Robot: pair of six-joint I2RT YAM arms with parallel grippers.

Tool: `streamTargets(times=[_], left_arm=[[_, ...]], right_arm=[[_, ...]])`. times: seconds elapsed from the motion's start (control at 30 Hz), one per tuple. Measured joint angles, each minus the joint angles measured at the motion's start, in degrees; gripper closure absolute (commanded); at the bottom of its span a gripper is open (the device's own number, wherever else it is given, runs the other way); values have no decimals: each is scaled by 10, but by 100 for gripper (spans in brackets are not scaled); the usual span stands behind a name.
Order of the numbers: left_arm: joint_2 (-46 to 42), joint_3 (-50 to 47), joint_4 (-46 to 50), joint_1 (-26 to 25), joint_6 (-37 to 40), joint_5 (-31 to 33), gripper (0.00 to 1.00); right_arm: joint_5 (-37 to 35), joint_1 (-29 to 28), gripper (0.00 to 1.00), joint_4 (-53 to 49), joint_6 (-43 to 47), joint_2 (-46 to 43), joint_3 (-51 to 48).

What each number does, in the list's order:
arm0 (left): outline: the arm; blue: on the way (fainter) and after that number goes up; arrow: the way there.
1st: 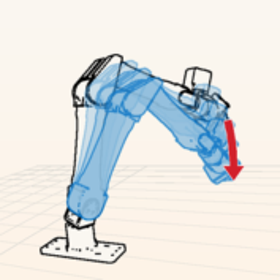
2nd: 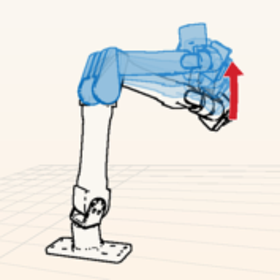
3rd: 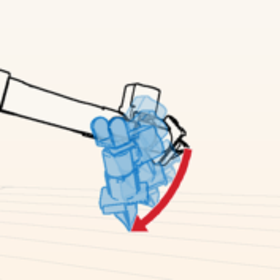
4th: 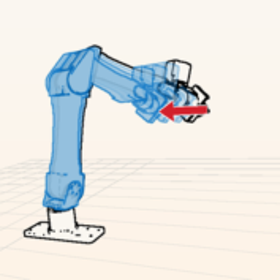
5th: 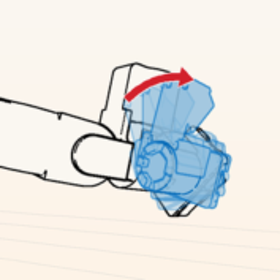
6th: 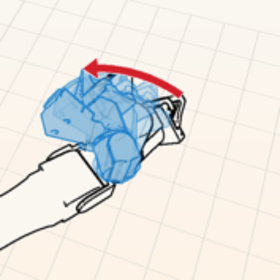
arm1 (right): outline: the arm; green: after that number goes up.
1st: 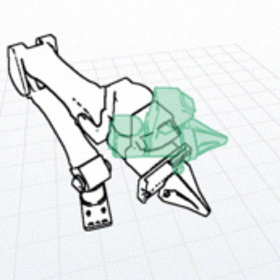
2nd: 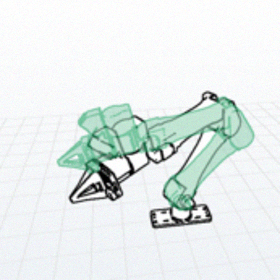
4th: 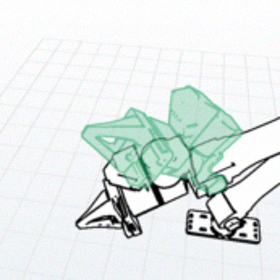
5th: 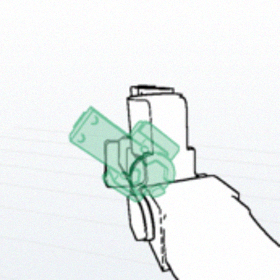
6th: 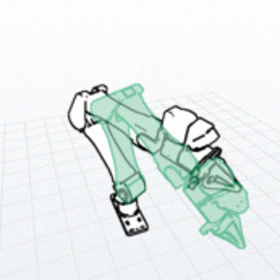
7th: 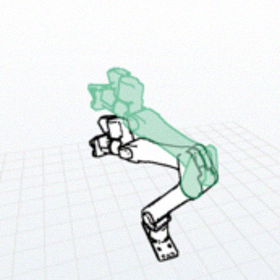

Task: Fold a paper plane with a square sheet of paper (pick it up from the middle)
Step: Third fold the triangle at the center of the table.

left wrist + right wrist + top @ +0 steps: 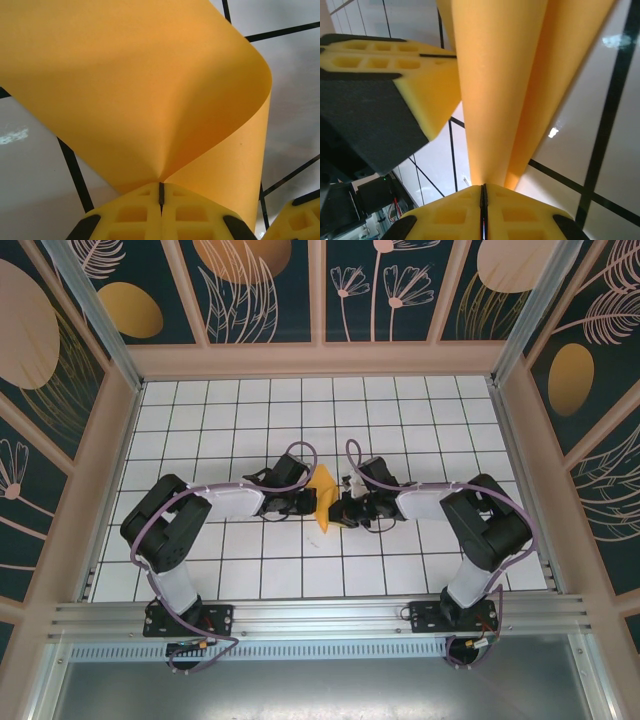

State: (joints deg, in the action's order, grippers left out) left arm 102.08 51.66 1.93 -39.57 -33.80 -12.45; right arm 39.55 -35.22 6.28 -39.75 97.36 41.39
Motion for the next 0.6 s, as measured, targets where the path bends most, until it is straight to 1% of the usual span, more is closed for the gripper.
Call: streamTargets(times=[0.3, 0.6], left_arm=[[0, 3, 12, 1, 6, 10, 100], [0, 7, 21, 2, 15, 14, 100]], right_arm=[[-5, 0, 87, 10, -13, 3, 26], [-13, 0, 88, 21, -15, 53, 40]])
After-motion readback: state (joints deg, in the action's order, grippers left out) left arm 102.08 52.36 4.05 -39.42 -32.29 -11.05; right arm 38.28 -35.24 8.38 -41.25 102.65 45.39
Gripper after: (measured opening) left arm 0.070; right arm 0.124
